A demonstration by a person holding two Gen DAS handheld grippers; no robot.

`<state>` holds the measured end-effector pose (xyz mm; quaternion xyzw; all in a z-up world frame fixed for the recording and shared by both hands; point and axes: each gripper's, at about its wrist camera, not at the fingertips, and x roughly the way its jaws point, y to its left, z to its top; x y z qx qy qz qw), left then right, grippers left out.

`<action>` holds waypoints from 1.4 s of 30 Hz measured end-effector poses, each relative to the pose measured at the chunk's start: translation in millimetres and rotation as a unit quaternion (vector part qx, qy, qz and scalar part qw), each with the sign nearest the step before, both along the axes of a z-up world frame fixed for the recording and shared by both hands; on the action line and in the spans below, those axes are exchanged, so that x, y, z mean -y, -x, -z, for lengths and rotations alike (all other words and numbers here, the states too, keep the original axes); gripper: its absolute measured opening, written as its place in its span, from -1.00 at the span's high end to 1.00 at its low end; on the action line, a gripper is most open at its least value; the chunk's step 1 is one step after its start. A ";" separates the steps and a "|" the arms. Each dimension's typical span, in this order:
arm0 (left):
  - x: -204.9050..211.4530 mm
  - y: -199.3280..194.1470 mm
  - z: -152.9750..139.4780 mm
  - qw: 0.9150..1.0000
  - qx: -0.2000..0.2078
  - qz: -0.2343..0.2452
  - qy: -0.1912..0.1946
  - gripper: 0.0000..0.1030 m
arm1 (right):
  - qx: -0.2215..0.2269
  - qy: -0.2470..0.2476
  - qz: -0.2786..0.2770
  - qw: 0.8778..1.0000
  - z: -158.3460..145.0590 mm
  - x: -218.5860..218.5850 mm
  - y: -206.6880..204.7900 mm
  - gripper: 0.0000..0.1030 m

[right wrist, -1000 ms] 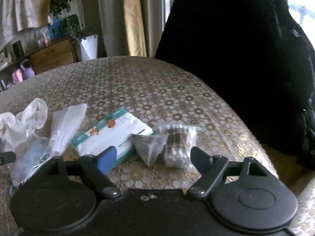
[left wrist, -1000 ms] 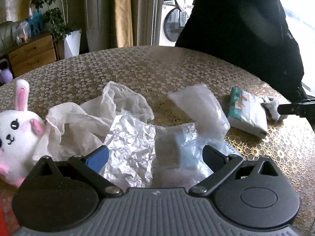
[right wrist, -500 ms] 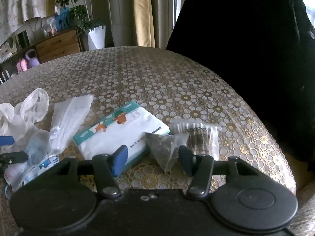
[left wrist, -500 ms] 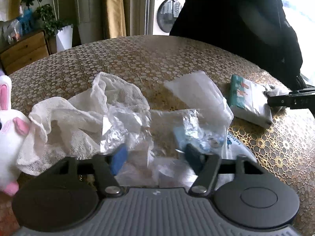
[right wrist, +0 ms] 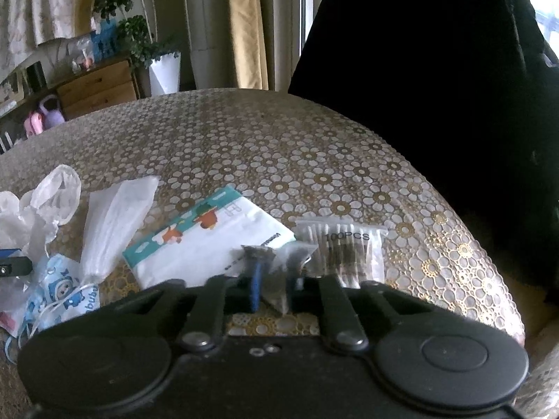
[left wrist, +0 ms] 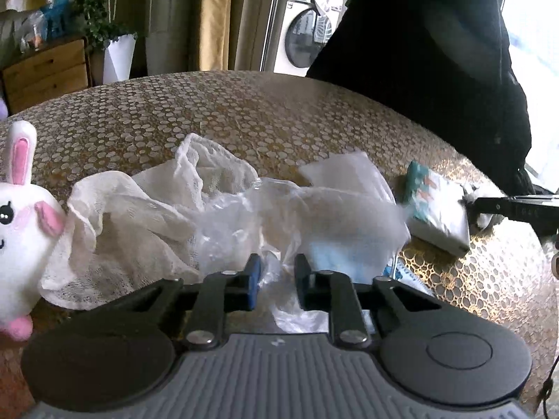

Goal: Organize soft objects
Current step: 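Grasp a clear plastic bag with the left tool while the right tool grasps a small clear bag, then carry the clear bag with the left tool while the right tool carries its bag to the red box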

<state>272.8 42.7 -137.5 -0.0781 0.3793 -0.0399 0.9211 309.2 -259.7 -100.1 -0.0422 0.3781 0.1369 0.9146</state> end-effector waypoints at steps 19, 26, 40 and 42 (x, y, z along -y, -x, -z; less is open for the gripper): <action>-18.9 33.5 -49.2 0.998 0.014 -0.015 0.060 0.77 | 0.052 -0.028 -0.028 0.998 -51.7 5.0 59.3 0.94; -15.8 66.9 -76.2 0.999 0.022 -0.013 0.043 0.77 | 0.067 -0.034 -0.068 0.995 -81.9 -10.7 101.1 0.94; -48.4 144.9 -122.4 0.997 0.044 -0.044 0.038 0.77 | 0.083 -0.062 -0.170 0.980 -131.0 -78.0 176.4 0.94; -55.6 158.1 -128.2 0.997 0.048 -0.051 0.035 0.77 | 0.087 -0.065 -0.190 0.976 -136.5 -91.7 185.6 0.94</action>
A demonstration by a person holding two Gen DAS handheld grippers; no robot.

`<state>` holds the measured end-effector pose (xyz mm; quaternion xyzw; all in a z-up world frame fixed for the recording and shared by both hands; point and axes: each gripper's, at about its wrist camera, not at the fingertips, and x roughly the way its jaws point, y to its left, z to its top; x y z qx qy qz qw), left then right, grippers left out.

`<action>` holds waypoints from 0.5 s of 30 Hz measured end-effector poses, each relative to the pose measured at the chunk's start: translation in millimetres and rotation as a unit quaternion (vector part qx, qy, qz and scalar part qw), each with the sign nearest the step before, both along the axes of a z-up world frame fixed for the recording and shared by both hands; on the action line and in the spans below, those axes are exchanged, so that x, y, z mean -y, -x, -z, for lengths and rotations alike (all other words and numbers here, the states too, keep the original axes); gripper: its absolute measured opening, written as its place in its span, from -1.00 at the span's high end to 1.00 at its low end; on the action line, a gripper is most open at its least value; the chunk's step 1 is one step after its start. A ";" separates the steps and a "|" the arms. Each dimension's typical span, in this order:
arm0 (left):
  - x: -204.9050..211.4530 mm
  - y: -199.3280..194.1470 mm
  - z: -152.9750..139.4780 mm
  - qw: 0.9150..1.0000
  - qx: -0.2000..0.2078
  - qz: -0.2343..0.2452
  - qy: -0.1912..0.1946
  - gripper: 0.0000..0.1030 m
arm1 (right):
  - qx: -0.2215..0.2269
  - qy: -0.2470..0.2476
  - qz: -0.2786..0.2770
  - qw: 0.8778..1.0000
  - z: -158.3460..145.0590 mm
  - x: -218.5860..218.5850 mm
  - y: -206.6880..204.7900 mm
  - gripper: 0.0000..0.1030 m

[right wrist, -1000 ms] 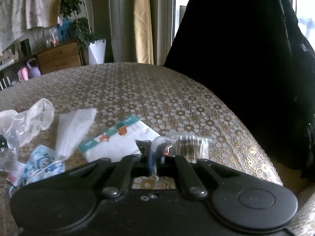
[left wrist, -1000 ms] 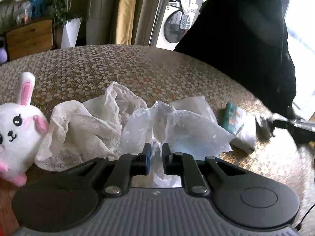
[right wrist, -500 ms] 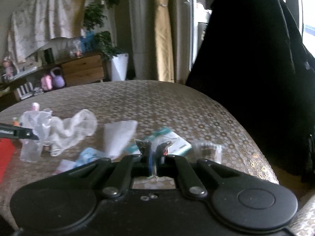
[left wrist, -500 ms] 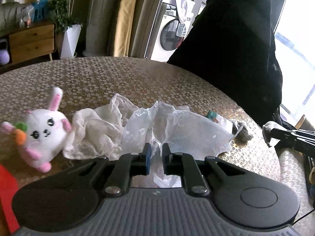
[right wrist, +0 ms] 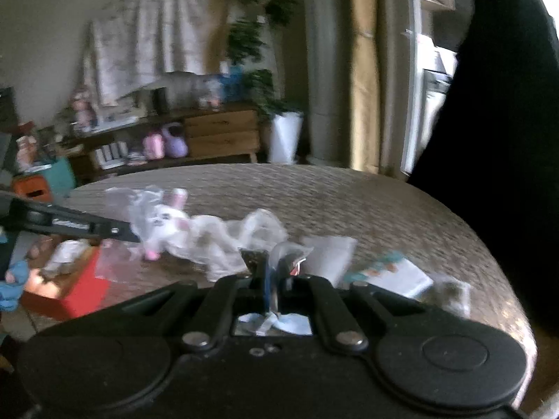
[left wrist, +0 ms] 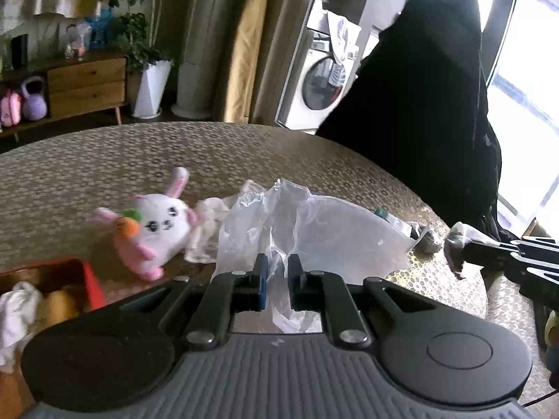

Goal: Organize soft objects
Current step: 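Carry the clear bag with the left tool while the right tool carries its bag to the red box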

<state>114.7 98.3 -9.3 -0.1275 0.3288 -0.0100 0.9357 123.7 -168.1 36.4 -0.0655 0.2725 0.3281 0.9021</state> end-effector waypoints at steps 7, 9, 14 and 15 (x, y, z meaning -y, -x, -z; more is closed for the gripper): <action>-39.3 44.1 -8.8 0.999 -0.003 -0.048 -0.011 0.77 | 0.007 -0.005 -0.060 0.998 -13.6 -49.2 27.7 0.94; -51.5 56.1 -8.9 0.998 -0.008 -0.062 -0.014 0.77 | 0.008 -0.004 -0.076 0.997 -14.9 -63.9 34.5 0.94; -85.0 83.6 -8.1 0.995 -0.018 -0.095 -0.012 0.77 | 0.008 0.001 -0.118 0.993 -18.3 -101.7 52.2 0.94; -89.2 87.2 -7.2 0.995 -0.020 -0.100 -0.013 0.77 | 0.009 0.002 -0.125 0.992 -18.8 -108.9 54.9 0.94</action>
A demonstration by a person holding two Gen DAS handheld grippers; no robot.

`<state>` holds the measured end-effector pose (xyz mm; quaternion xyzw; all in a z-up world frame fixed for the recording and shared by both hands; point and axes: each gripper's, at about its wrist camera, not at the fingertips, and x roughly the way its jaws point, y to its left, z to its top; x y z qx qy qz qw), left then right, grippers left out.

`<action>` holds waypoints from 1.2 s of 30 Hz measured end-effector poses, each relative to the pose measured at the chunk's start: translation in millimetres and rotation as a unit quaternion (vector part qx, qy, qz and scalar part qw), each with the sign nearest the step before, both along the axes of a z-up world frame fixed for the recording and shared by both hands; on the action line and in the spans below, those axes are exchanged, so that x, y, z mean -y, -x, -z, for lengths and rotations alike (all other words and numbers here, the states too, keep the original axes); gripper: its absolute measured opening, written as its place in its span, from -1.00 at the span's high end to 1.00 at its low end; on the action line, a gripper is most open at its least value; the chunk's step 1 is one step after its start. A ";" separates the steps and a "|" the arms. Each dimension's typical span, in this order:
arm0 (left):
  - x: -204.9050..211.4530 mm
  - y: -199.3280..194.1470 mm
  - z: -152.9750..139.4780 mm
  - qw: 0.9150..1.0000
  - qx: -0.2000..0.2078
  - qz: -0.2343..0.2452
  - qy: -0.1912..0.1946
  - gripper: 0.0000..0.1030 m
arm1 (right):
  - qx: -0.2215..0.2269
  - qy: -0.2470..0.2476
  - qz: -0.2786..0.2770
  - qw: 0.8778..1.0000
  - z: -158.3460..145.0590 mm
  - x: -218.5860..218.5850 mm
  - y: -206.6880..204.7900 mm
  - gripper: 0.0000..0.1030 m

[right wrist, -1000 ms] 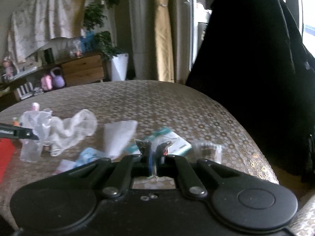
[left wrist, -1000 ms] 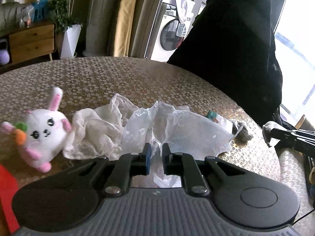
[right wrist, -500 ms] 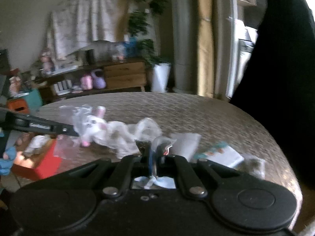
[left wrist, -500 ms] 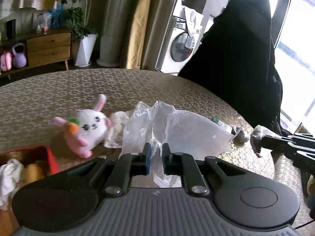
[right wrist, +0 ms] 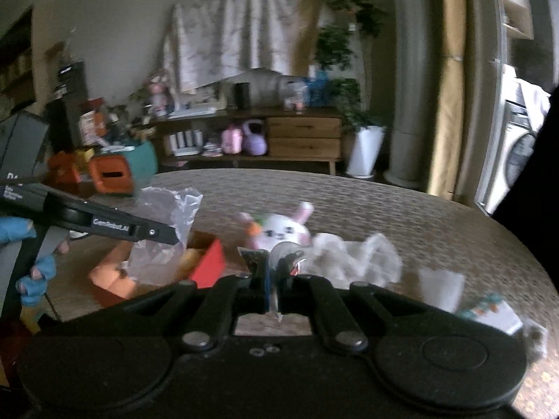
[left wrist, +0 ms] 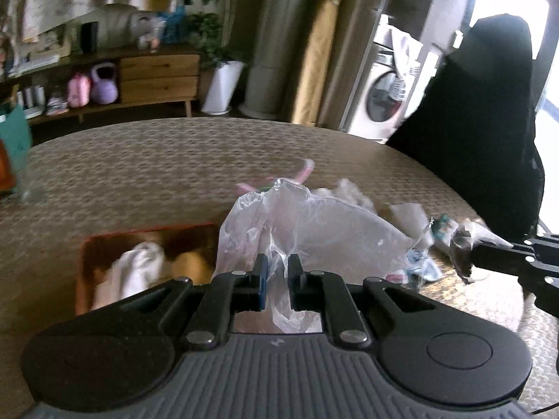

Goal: Organize soft objects
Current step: 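Carry the clear bag with the left tool while the right tool carries its bag to the red box, then lower the clear bag into the red box and open the left tool while the right tool releases its bag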

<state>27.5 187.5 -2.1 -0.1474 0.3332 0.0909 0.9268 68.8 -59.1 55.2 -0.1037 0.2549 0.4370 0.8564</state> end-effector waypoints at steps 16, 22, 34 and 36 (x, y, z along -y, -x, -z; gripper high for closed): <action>-66.3 32.6 45.4 0.997 -0.059 -0.055 -0.010 0.77 | -0.024 0.036 -0.071 0.997 16.8 -109.0 21.9 0.93; -77.9 32.2 68.1 0.995 -0.085 -0.055 -0.017 0.77 | -0.032 0.063 -0.076 0.995 35.8 -149.7 15.4 0.93; -85.0 13.1 96.4 0.992 -0.115 -0.036 -0.020 0.77 | -0.056 0.134 -0.090 0.985 92.9 -193.4 10.3 0.92; -84.8 11.0 100.4 0.992 -0.120 -0.034 -0.018 0.77 | -0.051 0.144 -0.096 0.983 98.3 -194.9 13.9 0.92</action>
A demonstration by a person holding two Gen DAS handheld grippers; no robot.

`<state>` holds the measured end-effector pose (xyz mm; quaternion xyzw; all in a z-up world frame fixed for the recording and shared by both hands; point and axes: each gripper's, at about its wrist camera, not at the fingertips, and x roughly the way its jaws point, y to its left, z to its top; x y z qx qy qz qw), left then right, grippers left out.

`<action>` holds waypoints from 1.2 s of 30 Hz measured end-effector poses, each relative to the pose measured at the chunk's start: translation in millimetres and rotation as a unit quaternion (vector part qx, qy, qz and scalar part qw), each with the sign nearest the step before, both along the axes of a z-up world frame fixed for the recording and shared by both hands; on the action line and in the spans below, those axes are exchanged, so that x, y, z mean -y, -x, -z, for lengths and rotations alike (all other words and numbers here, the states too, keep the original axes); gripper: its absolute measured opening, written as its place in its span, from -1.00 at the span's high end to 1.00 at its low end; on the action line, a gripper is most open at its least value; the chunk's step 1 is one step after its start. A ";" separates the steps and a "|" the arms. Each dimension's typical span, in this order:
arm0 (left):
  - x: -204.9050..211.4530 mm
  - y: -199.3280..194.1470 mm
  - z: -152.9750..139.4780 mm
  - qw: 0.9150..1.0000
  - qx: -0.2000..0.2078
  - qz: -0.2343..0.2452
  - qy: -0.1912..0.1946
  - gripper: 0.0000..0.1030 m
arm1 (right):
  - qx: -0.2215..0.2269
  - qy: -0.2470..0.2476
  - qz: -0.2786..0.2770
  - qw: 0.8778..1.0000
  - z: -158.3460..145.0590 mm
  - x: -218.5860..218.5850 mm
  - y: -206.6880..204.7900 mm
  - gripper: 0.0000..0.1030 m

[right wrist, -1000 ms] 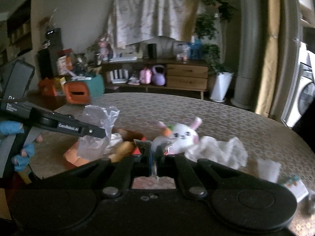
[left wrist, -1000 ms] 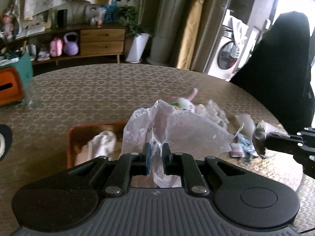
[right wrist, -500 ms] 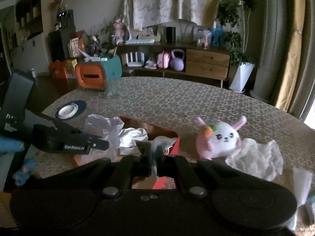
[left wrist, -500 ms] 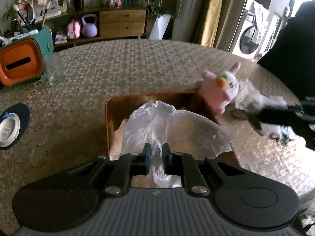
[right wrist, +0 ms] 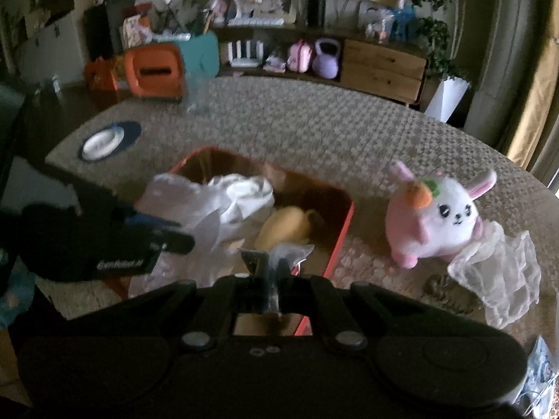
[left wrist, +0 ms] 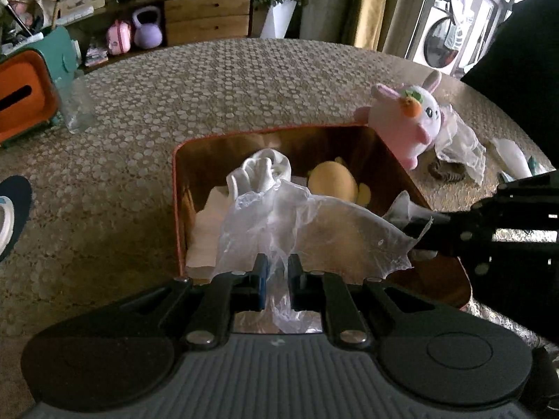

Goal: Organize soft objects
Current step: 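Lower the clear bag into the red box and open the left tool while the right tool releases its bag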

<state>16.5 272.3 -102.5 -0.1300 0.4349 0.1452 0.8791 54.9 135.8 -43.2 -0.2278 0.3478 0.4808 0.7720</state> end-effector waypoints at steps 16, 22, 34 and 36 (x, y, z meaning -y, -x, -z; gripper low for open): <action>7.7 -9.7 12.7 1.000 -0.022 0.015 -0.001 0.77 | -0.003 0.030 -0.017 0.999 18.9 -4.5 5.3 0.77; 10.1 -11.6 12.1 1.000 -0.023 0.014 -0.007 0.77 | -0.006 0.029 -0.015 0.999 18.7 -2.6 6.2 0.71; 14.7 -10.1 8.3 0.999 -0.022 0.011 -0.021 0.75 | -0.006 0.013 -0.015 1.000 12.0 6.6 10.2 0.32; 15.7 -10.0 7.1 0.999 -0.021 0.012 -0.022 0.74 | -0.003 0.008 -0.014 1.000 8.9 8.8 11.7 0.27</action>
